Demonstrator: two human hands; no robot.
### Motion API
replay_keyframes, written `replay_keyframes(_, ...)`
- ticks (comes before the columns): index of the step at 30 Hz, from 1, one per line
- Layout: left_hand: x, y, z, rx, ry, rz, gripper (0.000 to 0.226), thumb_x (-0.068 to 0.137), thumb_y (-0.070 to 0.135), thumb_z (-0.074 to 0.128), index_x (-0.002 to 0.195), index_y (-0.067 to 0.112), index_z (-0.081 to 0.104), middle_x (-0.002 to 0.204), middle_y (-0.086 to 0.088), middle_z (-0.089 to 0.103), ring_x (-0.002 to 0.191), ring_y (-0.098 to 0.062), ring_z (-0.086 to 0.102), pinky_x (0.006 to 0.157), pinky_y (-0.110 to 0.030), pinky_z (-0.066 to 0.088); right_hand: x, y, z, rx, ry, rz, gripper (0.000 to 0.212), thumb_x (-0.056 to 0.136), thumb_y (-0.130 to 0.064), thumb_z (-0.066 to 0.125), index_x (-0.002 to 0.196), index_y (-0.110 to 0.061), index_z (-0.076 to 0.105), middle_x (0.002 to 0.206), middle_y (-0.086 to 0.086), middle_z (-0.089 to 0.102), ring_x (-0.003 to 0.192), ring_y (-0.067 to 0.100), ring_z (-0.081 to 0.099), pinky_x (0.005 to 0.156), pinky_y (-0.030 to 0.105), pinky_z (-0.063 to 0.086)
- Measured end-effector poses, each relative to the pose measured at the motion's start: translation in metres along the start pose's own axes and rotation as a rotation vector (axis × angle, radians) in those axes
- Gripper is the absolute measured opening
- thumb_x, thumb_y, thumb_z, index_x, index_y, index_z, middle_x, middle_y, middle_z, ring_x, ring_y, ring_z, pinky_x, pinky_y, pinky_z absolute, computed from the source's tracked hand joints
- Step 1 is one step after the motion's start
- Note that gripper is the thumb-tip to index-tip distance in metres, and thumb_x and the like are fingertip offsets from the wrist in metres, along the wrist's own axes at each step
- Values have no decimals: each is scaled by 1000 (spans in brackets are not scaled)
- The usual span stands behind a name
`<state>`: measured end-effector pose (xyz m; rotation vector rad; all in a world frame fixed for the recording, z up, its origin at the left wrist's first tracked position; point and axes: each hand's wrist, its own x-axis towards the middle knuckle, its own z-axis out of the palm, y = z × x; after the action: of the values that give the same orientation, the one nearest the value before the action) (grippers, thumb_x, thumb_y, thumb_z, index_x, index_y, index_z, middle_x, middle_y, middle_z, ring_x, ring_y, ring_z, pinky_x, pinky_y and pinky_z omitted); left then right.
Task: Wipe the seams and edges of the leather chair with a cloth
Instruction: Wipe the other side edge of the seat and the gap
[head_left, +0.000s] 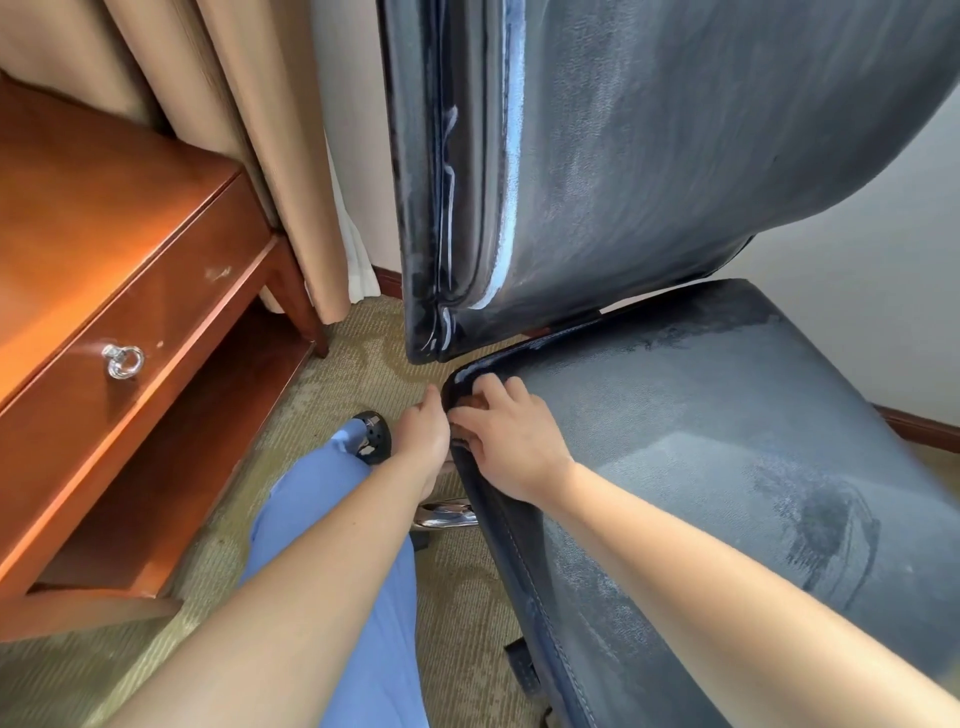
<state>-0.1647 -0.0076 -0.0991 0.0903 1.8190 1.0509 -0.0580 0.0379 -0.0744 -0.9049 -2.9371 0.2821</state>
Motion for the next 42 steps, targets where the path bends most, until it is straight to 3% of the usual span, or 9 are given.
replay_keyframes(3,2,-1,0,2,23,7,56,99,52,31,125,9,57,114,-13,65,100,-30,63,80,-48,58,6,0,-1,5,-33,37,30,87,-21,51,114,-27,63,112,7,46,96,31,42,69,35,38)
replay_keyframes(8,2,-2,-3,-35,-13,1,53,101,49,31,120,7,58,110,-14,66,93,-30,65,61,-38,58,28,-4,-4,74,3,267,31,92,-23,45,120,-28,58,118,6,41,102,30,39,71,33,36)
replay_keyframes(14,3,-4,-1,-47,-6,8,50,102,48,29,120,12,58,111,-12,65,96,-29,64,68,-40,58,14,-1,0,38,0,141,33,91,-24,46,122,-28,57,115,6,43,99,31,41,70,34,37)
replay_keyframes(19,-1,-4,-1,-90,-13,9,47,102,45,30,120,13,59,111,-11,65,97,-29,64,71,-40,57,33,-1,-6,133,14,400,29,92,-25,45,118,-28,57,117,4,40,106,29,37,72,32,34)
replay_keyframes(24,-1,-4,-1,-86,5,13,46,102,46,32,122,13,58,113,-12,64,100,-30,63,70,-40,58,23,4,-5,69,-25,201,34,91,-24,45,123,-27,57,118,4,42,104,28,39,71,33,41)
replay_keyframes(28,2,-3,0,-34,47,52,45,100,45,34,112,12,63,109,-14,66,100,-32,63,86,-49,55,37,1,-9,176,-20,441,29,90,-24,47,115,-27,59,119,3,40,109,29,37,74,33,35)
replay_keyframes(31,5,-6,1,4,76,93,39,97,44,35,88,19,63,100,-12,68,96,-32,63,90,-50,53,34,-5,-3,124,-51,281,32,90,-24,46,119,-27,58,121,3,40,107,29,37,75,34,38)
replay_keyframes(36,-2,4,0,-8,99,56,35,99,39,39,88,13,60,101,-12,66,98,-32,62,93,-50,51,36,14,-7,185,32,493,29,92,-28,45,117,-28,59,118,4,42,106,30,39,79,36,41)
replay_keyframes(42,0,0,1,-20,108,63,30,99,31,41,85,12,60,93,-10,64,95,-31,61,91,-51,53,25,20,-5,127,19,371,27,92,-30,44,115,-27,58,112,2,43,103,28,41,74,35,42)
